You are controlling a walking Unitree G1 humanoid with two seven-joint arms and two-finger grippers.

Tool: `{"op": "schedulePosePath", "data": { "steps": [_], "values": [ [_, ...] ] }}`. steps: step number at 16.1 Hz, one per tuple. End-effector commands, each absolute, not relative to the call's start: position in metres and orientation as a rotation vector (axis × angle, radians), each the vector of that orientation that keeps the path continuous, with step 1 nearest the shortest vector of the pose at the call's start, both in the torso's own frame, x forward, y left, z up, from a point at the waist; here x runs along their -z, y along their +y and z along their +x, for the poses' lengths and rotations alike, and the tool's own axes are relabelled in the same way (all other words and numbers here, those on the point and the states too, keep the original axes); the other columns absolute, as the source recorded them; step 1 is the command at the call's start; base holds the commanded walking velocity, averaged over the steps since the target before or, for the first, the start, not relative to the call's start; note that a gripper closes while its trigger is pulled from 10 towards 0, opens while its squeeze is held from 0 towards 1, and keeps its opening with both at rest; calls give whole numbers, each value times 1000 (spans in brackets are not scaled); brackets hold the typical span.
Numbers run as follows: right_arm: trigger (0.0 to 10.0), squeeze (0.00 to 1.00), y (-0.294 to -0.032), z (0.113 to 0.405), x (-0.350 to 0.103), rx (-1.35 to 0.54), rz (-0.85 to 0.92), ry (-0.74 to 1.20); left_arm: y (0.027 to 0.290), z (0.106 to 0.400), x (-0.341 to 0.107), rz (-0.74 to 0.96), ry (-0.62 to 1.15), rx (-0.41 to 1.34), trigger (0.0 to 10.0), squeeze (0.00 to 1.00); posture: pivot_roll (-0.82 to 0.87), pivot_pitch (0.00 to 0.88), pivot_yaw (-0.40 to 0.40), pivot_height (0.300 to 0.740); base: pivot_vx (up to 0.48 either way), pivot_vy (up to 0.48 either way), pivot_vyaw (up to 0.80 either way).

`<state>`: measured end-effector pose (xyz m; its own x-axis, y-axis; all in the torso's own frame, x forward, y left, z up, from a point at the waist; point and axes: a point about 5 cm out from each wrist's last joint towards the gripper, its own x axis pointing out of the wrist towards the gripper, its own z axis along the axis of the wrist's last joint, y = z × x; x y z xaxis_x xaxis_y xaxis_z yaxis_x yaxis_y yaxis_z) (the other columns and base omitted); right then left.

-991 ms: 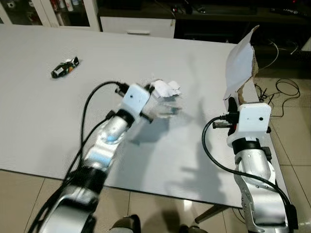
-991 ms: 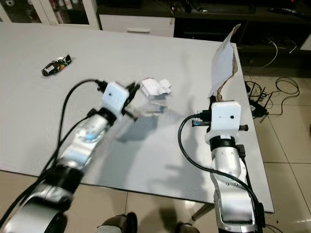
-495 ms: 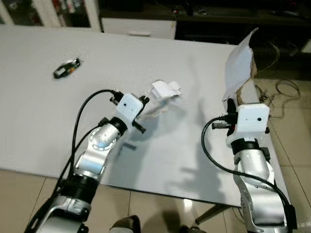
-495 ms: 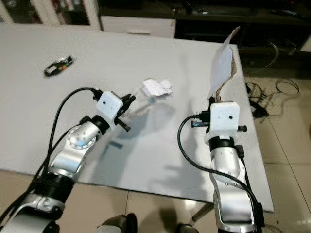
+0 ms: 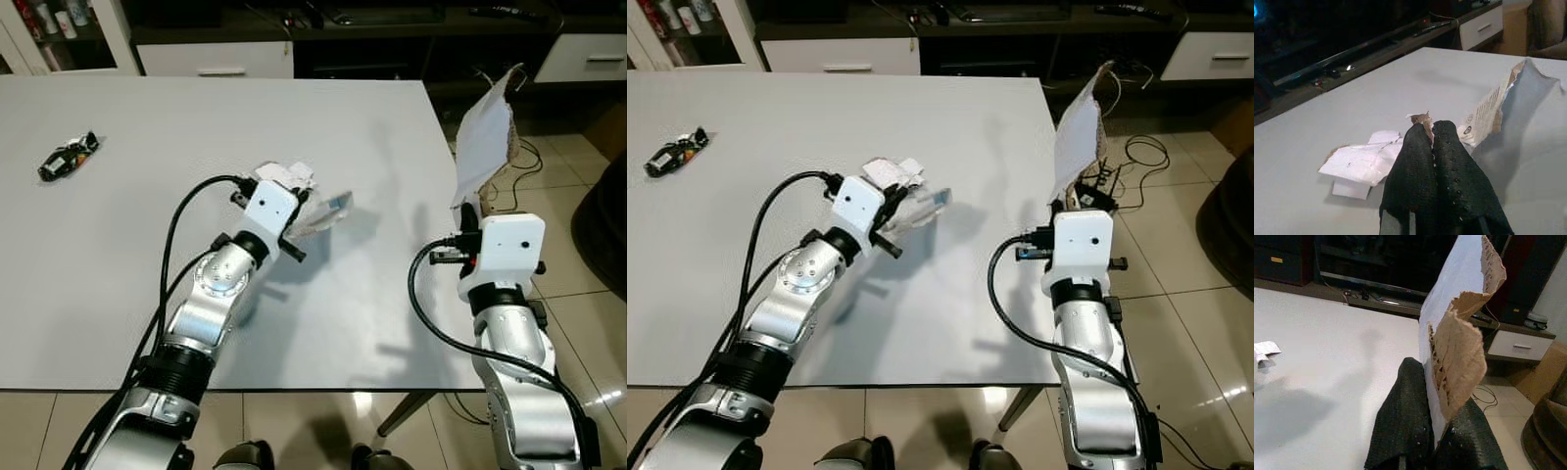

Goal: Picking trash to rubbish bin

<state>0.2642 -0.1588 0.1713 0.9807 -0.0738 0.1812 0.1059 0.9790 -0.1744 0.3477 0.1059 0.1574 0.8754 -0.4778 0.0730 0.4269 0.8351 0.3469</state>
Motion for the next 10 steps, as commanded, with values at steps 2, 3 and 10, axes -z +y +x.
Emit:
{"op": "schedulePosePath", "data": {
  "steps": [2, 3, 10],
  "values": [
    [10000, 0, -160, 263, -168, 91, -179, -162, 110, 350, -152, 306, -113, 463, 10000, 0, 103, 109, 0, 740, 0, 0, 0],
    [10000, 0, -160, 263, -168, 92, -179, -162, 110, 351, -152, 305, -110, 461, 10000, 0, 103, 108, 1, 740, 0, 0, 0],
    [10000, 0, -162, 261, -166, 103, -181, -157, 144, 358, -150, 384, -91, 291, 10000, 0, 99, 114, 2, 740, 0, 0, 0]
  ]
}}
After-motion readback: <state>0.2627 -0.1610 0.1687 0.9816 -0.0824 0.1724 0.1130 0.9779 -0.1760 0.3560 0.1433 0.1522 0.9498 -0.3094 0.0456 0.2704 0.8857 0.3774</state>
